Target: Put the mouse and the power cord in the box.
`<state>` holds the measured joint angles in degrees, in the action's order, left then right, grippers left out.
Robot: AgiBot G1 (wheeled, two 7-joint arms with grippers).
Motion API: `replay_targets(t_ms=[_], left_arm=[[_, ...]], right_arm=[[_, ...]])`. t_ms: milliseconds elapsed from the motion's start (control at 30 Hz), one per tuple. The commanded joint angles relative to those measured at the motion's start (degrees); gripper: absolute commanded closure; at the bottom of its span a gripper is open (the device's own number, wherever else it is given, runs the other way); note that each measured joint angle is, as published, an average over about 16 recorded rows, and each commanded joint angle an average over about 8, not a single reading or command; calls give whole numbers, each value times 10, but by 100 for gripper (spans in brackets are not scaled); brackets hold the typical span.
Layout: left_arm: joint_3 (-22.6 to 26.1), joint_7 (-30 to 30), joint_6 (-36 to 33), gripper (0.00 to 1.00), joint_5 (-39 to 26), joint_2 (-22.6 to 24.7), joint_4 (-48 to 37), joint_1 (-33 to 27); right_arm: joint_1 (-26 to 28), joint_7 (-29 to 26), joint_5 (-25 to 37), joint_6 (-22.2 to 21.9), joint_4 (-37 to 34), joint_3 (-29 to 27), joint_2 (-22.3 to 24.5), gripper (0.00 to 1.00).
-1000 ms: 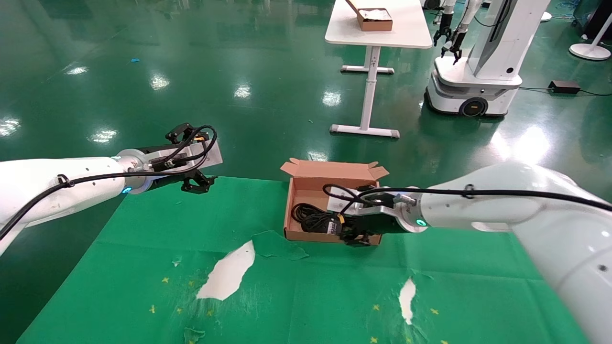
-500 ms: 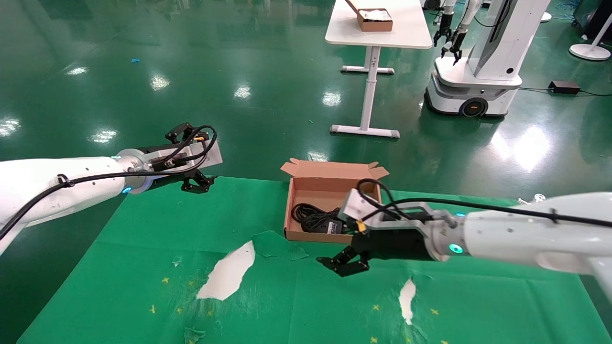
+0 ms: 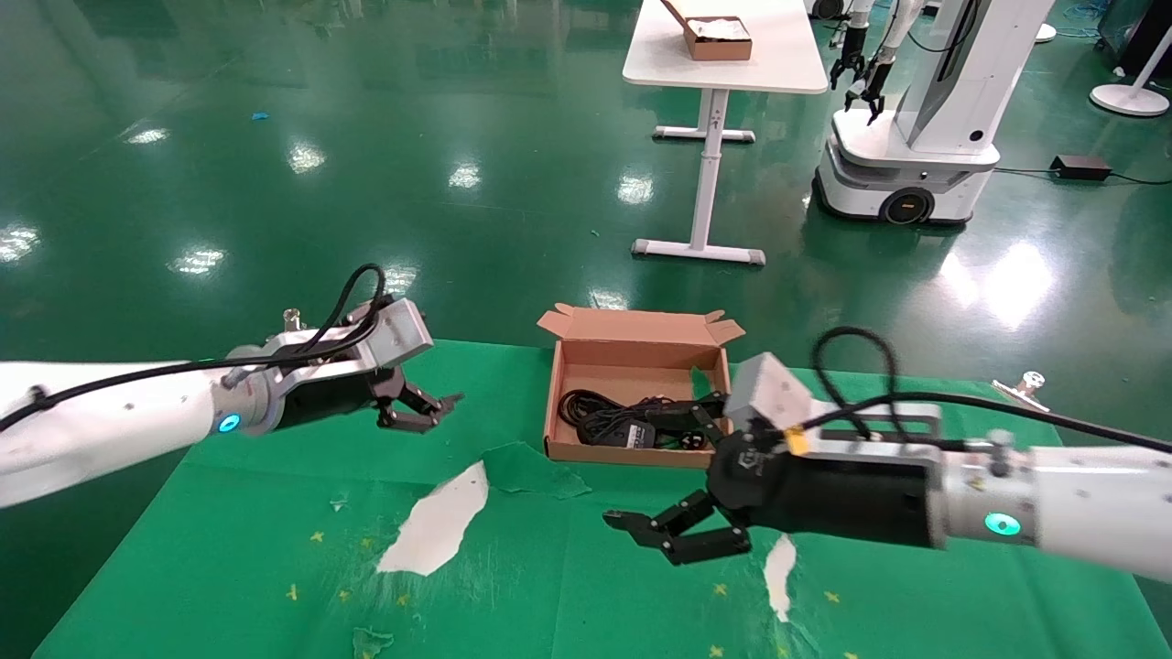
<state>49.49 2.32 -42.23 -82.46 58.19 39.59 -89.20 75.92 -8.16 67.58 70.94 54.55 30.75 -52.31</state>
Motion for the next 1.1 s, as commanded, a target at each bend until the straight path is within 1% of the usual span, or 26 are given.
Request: replay_targets(t_ms=[33, 700, 833, 1100], left_arm=[[-15, -6, -19, 0, 18, -10, 15, 12], [-160, -62, -208, 0, 194, -111, 162, 132], [-189, -74, -245, 0, 229, -131, 192, 156], [-247, -96, -321, 0, 300, -171, 251, 204]], right_arm=[[-12, -2, -22, 12, 16, -12, 15, 0], [-131, -24, -235, 135, 174, -135, 158, 0], [-142, -26, -255, 147, 189, -146, 172, 0], [-143, -25, -257, 148, 190, -147, 173, 0]])
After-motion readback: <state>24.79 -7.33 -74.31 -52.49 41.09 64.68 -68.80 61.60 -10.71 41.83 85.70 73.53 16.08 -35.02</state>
